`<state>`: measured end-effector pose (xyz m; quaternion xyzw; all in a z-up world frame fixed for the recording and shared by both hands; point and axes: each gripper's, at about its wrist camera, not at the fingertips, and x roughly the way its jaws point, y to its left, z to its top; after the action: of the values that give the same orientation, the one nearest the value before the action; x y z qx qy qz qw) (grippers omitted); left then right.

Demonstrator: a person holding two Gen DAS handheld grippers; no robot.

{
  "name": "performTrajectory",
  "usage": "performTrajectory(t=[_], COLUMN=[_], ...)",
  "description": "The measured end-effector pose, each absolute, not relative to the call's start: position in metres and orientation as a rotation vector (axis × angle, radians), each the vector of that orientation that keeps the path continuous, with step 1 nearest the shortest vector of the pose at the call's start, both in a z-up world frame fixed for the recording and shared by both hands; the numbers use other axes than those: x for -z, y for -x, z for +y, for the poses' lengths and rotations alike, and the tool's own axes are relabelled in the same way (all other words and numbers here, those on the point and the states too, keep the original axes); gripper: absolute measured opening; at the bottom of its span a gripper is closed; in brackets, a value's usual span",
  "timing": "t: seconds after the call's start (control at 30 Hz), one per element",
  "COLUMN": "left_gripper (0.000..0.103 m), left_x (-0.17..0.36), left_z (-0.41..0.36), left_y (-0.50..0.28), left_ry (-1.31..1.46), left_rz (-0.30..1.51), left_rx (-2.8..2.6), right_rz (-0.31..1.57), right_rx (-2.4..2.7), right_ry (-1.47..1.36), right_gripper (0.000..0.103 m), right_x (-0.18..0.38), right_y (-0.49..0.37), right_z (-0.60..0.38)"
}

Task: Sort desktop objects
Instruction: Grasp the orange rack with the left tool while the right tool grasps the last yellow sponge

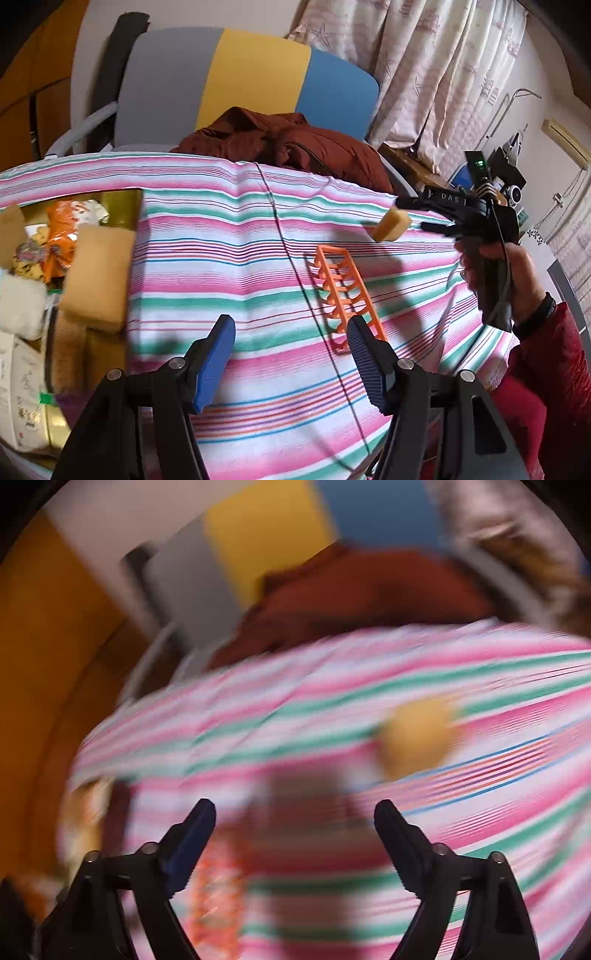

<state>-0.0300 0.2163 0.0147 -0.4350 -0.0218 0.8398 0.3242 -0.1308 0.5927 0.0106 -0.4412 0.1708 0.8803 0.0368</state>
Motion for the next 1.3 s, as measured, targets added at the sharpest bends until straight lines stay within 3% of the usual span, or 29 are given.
performTrajectory(t=[0.1, 0.4, 0.53, 0.7, 0.83, 1.1, 1.3], left_gripper=[0.064, 0.064, 0.064, 0.064, 0.064, 0.064, 0.064], left_x=[-0.009, 0.006, 0.009, 0.018, 0.025, 0.044, 0.051], left_z=[0.234, 0.299, 0.322, 0.342, 0.352, 0.356, 0.359], left_y=[0.04, 0.064, 0.072, 0.076, 0.076, 0.081, 0.081], left_ry=[1.166, 1.2, 1.213, 1.242, 1.26, 1.315, 1.308], left_rz=[-0.034, 0.123, 0.133, 0.147, 0.166, 0.192, 0.218], left_rx=[-2.167, -2.09, -2.049, -2.011, -1.986, -1.969, -1.971], right_rz=[0.443, 0.539, 0.618, 0.766, 0.661, 0.413, 0.414], right_rx=[-2.61, -2.441, -2.276, -2.264, -2.419, -2.409, -2.382], right_ry=[1.228, 1.288, 1.453, 1.32, 1.28, 1.514, 1.598], right_gripper=[0.09, 0.09, 0.098, 0.097, 0.098, 0.098, 0.097], right_x=[-0.012, 0.012, 0.012, -0.004, -0.021, 0.006, 0.024], right_y=[0.135, 0.152, 0.124, 0.094, 0.103, 0.122, 0.13], right_z=[0.615, 0.647, 0.662, 0.685, 0.665, 0.634, 0.632])
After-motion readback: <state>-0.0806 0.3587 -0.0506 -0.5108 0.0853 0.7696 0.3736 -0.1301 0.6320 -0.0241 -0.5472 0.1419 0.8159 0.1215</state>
